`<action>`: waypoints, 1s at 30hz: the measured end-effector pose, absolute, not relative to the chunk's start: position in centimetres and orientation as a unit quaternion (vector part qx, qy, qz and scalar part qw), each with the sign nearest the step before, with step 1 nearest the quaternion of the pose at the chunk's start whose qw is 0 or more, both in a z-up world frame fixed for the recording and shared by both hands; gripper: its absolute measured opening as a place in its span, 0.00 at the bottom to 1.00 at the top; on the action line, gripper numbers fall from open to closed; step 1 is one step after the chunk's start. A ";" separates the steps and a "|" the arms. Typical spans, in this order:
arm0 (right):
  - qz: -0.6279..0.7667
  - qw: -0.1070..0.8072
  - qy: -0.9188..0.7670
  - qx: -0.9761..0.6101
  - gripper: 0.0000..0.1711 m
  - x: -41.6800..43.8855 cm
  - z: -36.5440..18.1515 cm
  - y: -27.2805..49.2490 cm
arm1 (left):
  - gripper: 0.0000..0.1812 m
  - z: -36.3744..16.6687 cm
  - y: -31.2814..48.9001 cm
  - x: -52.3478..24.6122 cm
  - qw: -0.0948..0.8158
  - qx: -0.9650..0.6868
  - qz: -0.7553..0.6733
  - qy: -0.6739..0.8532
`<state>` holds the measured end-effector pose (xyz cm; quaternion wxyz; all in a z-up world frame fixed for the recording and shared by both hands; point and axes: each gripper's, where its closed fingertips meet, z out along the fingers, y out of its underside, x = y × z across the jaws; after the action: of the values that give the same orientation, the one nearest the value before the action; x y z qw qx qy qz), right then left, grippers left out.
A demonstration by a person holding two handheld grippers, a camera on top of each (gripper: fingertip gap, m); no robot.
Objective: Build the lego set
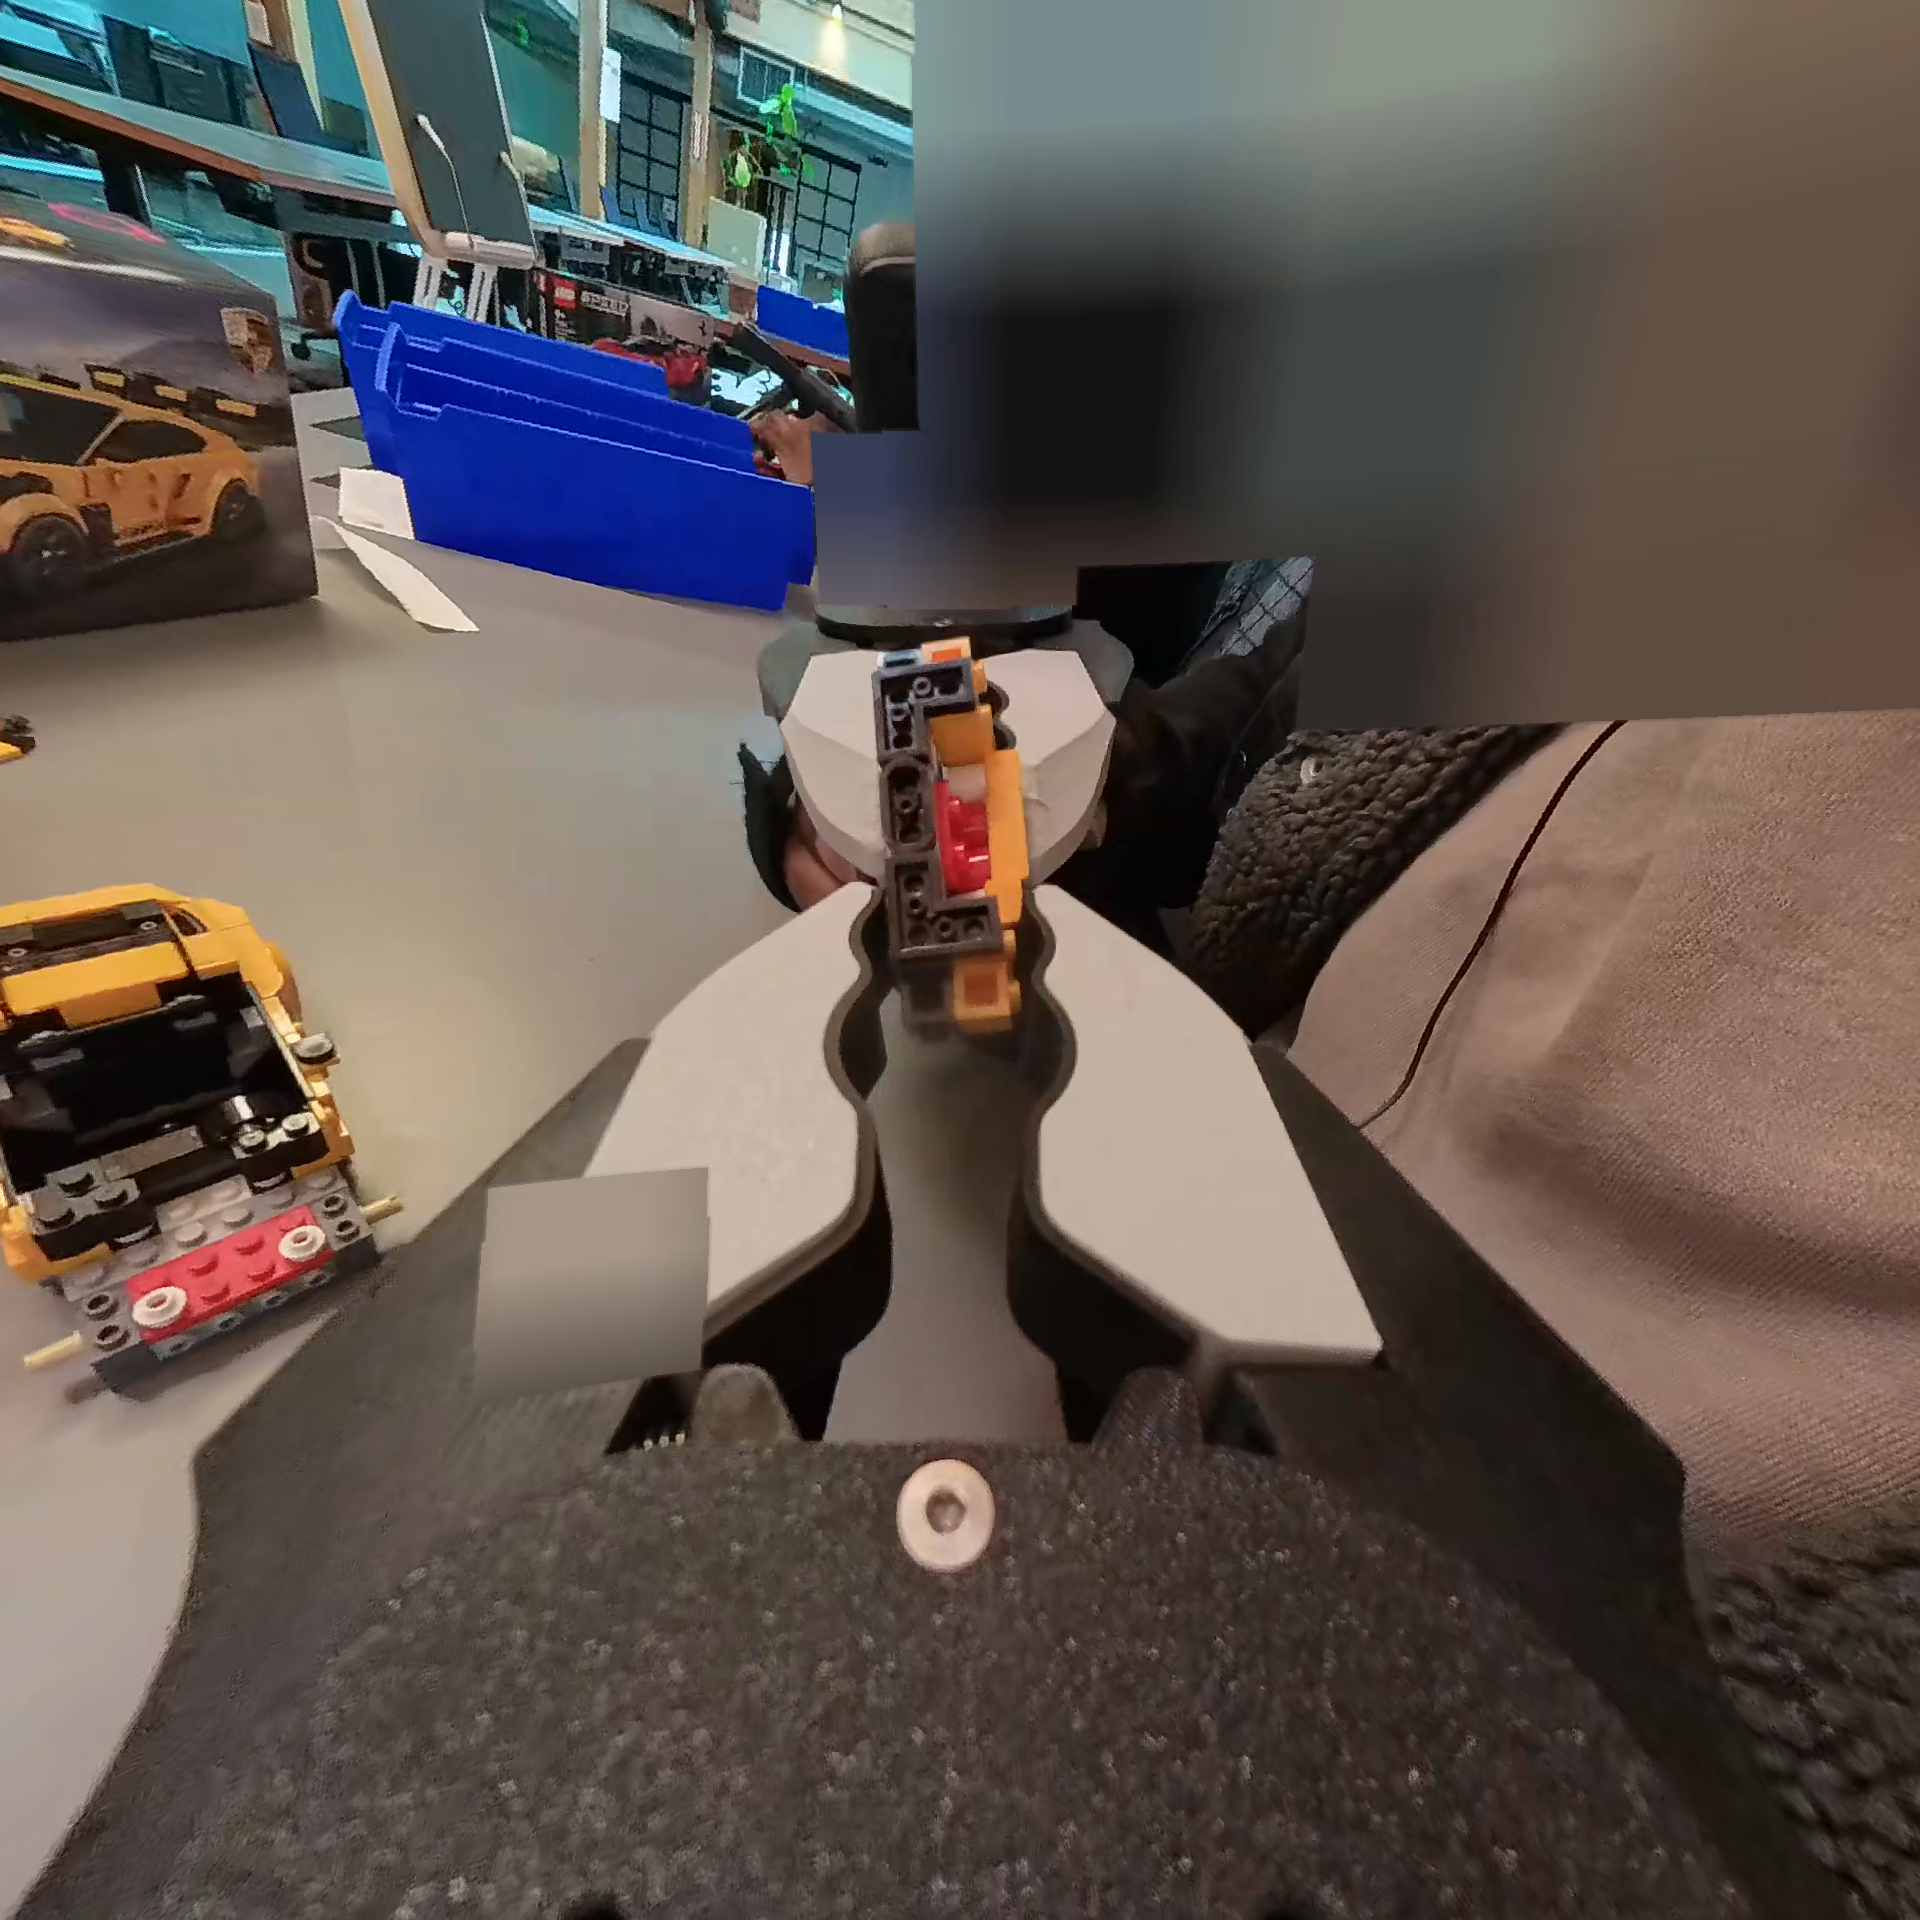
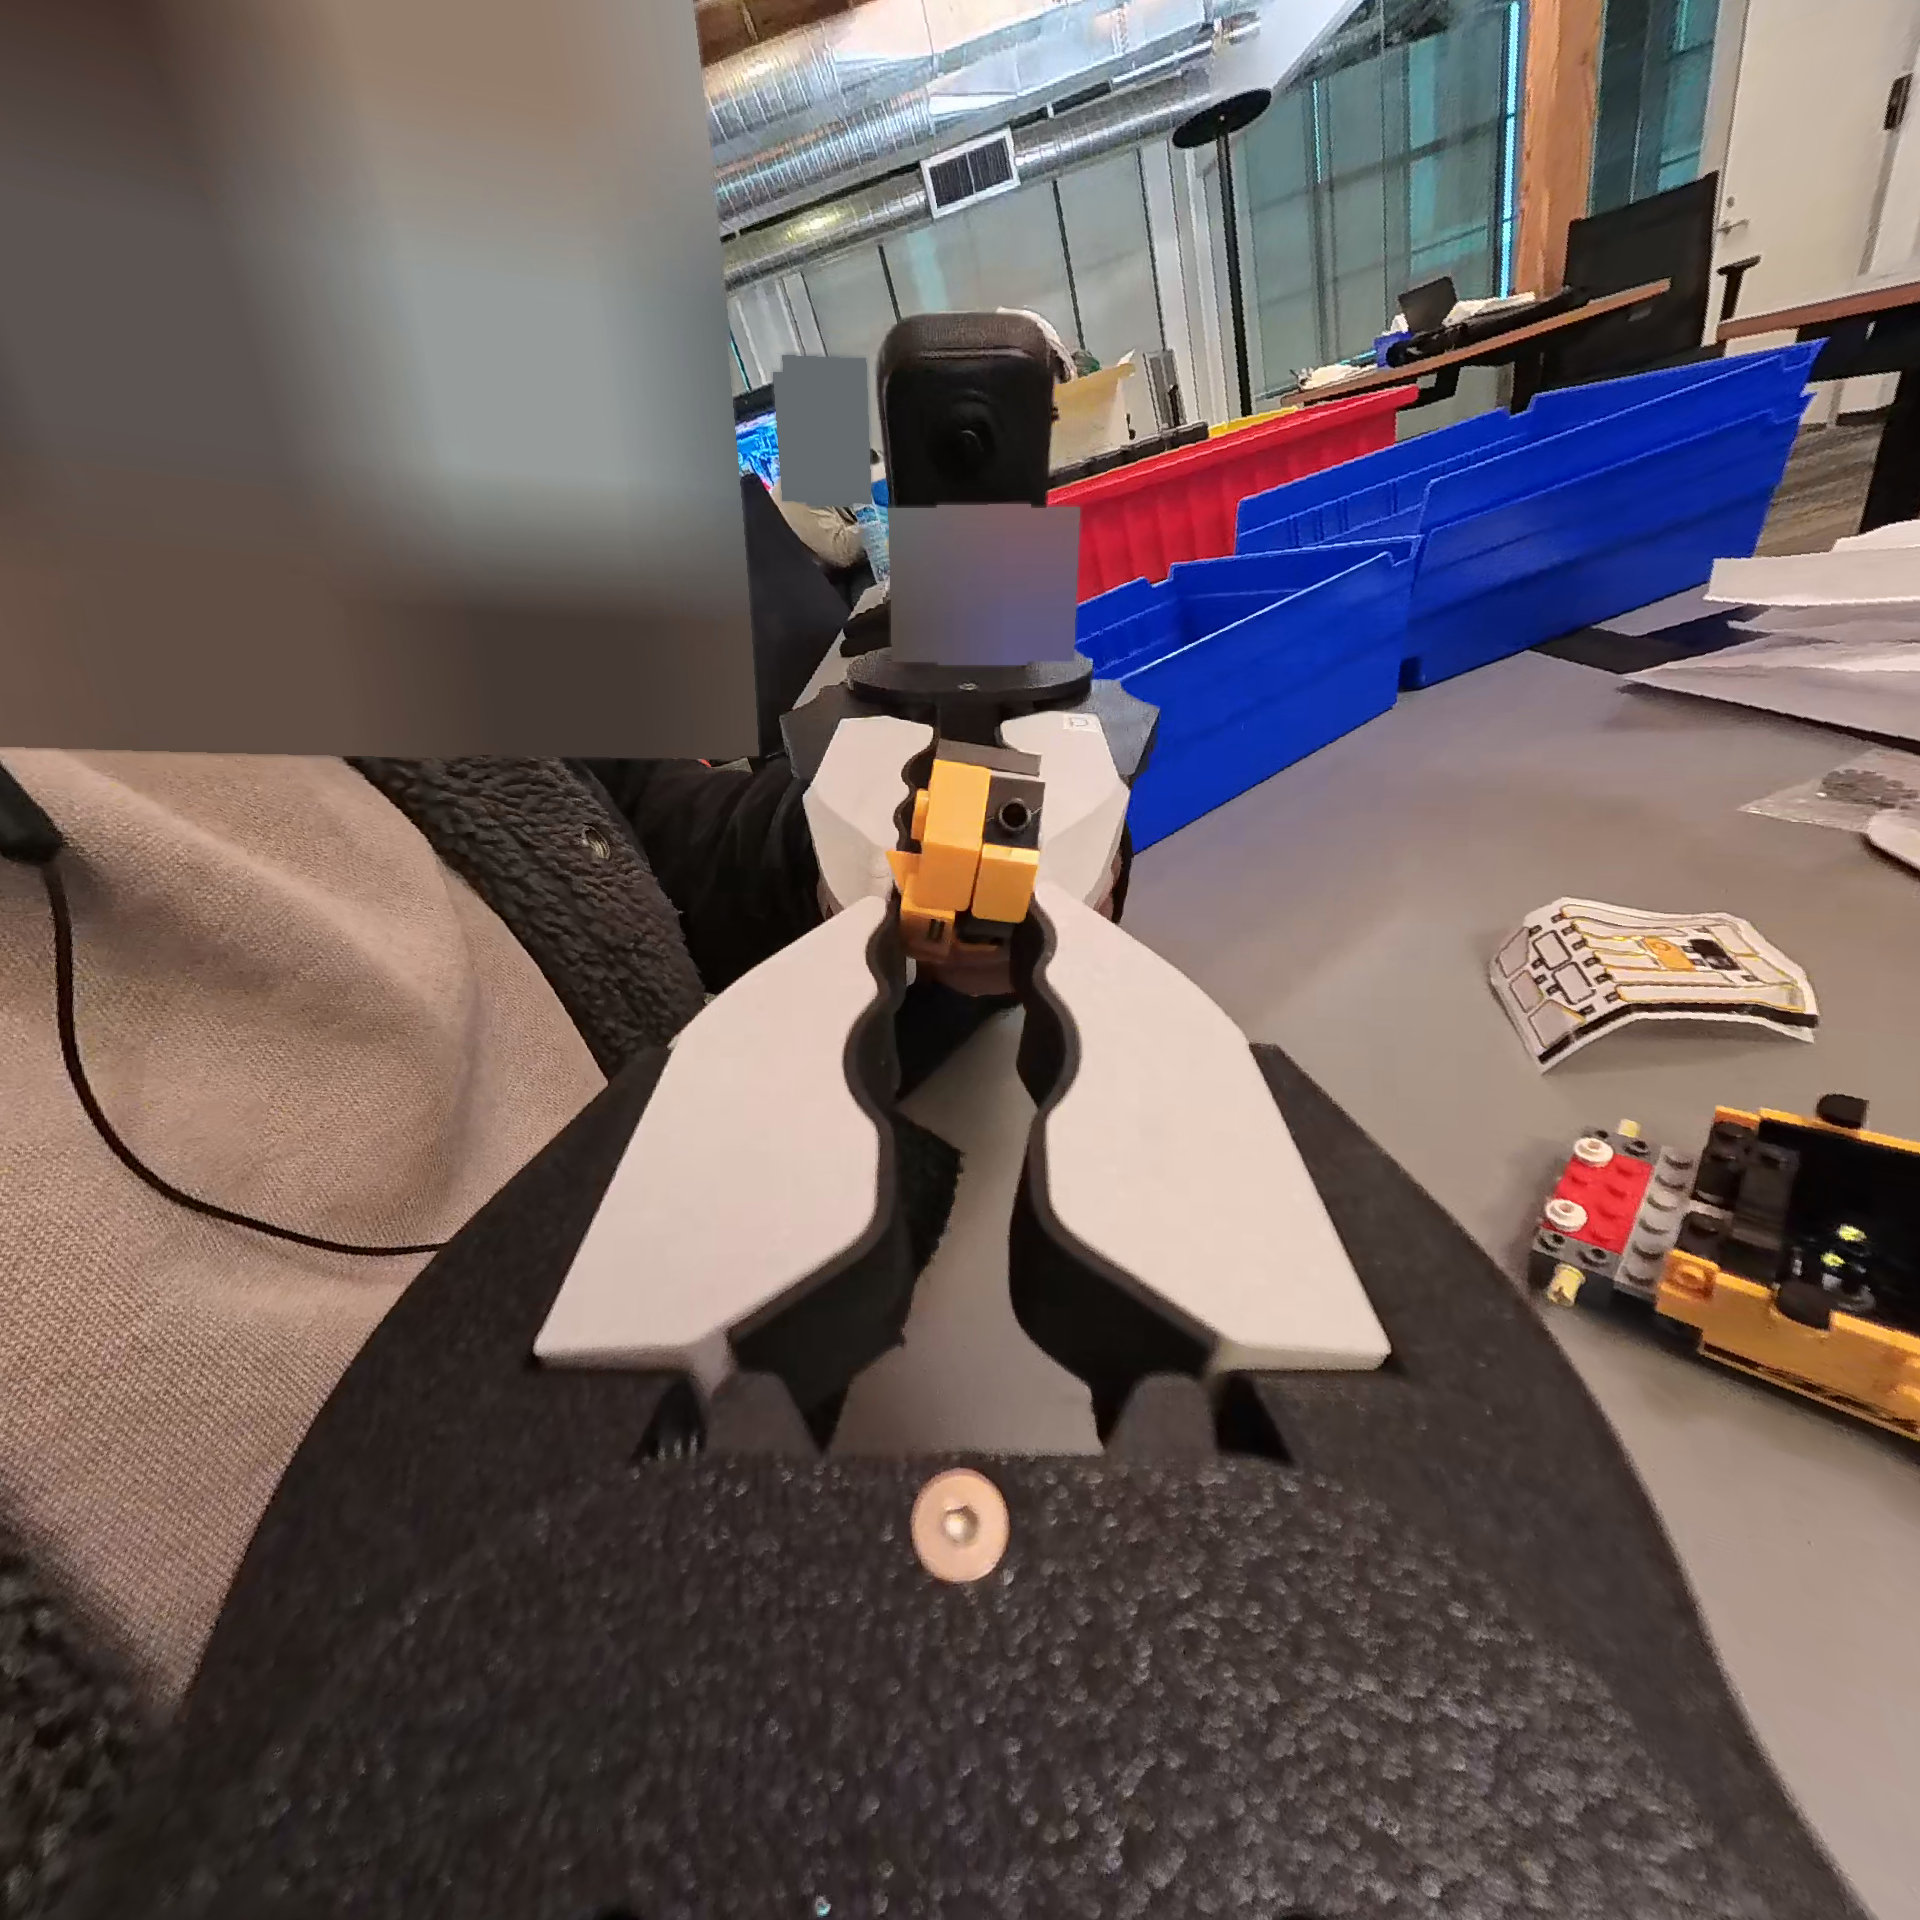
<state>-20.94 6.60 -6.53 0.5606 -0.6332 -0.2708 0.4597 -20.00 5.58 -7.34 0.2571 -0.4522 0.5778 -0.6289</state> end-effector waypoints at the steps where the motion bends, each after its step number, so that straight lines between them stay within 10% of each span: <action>1: 0.459 0.561 -0.272 -0.633 0.12 -21.0 -6.6 6.6 | 0.13 -7.4 5.6 -20.0 0.258 -0.451 -0.626 0.581; 30: 0.455 0.545 -0.245 -0.660 0.15 -20.5 -6.9 7.2 | 0.13 -8.2 6.1 -20.1 0.257 -0.464 -0.623 0.575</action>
<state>-20.47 7.21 -6.87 0.5449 -0.6600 -0.2455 0.4552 -20.09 6.10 -8.24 0.2571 -0.4642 0.5746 -0.6231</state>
